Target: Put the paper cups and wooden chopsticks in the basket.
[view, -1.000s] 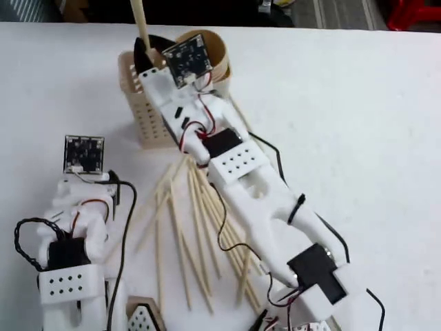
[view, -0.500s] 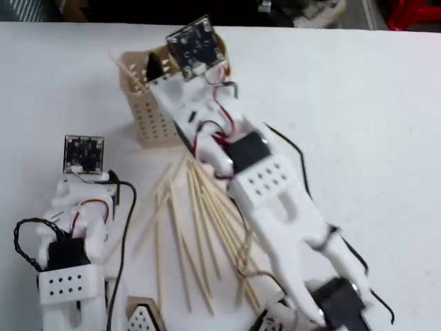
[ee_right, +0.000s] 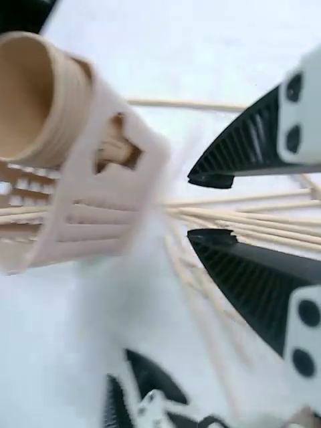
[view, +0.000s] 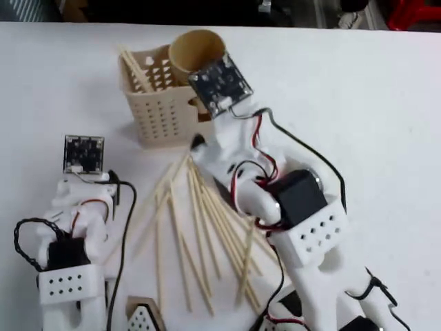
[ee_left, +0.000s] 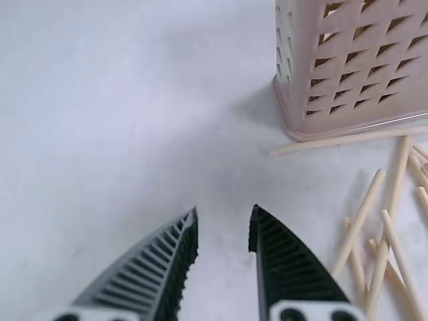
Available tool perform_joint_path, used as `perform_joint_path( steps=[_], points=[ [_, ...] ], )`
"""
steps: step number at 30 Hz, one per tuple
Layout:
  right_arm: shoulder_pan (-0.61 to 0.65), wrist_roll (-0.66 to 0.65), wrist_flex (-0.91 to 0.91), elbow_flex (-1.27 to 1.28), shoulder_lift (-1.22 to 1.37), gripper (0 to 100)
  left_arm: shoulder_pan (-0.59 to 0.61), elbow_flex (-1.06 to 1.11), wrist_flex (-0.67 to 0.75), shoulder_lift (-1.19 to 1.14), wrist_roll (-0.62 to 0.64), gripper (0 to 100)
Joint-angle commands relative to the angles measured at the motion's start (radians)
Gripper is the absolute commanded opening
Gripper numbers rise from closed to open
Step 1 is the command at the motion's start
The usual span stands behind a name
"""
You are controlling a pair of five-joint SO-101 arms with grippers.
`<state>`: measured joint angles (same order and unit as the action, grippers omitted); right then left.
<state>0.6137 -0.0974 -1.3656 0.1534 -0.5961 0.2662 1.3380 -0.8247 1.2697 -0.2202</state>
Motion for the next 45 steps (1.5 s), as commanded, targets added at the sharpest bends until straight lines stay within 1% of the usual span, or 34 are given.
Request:
perform_joint_path(
  steps=[1,4,7,9,13,15,20,27,33,39,41,45],
  points=[
    [-0.067,-0.002,-0.059,0.037,-0.010,11.1,0.005,-0.008,0.025,0.018,0.011,15],
    [-0.119,-0.002,-0.058,0.181,-0.001,11.2,0.005,-0.006,0.025,0.018,0.011,15],
    [-0.127,-0.002,-0.042,0.307,-0.001,11.9,0.005,-0.006,0.025,0.018,0.012,15],
    [-0.124,-0.002,-0.025,0.377,-0.001,16.7,0.004,-0.006,0.025,0.018,0.012,15],
    [-0.108,-0.002,0.054,0.500,0.001,30.3,0.002,-0.005,0.025,0.018,0.012,15],
    [-0.084,-0.002,0.094,0.552,0.001,31.5,0.002,-0.005,0.023,0.018,0.012,15],
    [0.008,-0.002,0.125,0.606,0.073,31.5,0.001,-0.005,0.023,0.018,0.011,15],
    [0.021,-0.003,0.183,0.535,0.332,31.5,0.001,-0.005,0.023,0.018,0.009,15],
    [0.018,-0.106,0.269,0.496,0.496,31.5,0.001,-0.005,0.023,0.018,0.008,15],
    [0.018,-0.163,0.331,0.493,0.621,31.0,0.001,-0.005,0.023,0.018,0.008,15],
    [0.016,-0.175,0.337,0.493,0.650,27.0,0.001,-0.005,0.023,0.018,0.008,15],
    [0.016,-0.201,0.337,0.494,0.670,14.2,0.001,-0.005,0.023,0.018,0.008,15]
  ],
)
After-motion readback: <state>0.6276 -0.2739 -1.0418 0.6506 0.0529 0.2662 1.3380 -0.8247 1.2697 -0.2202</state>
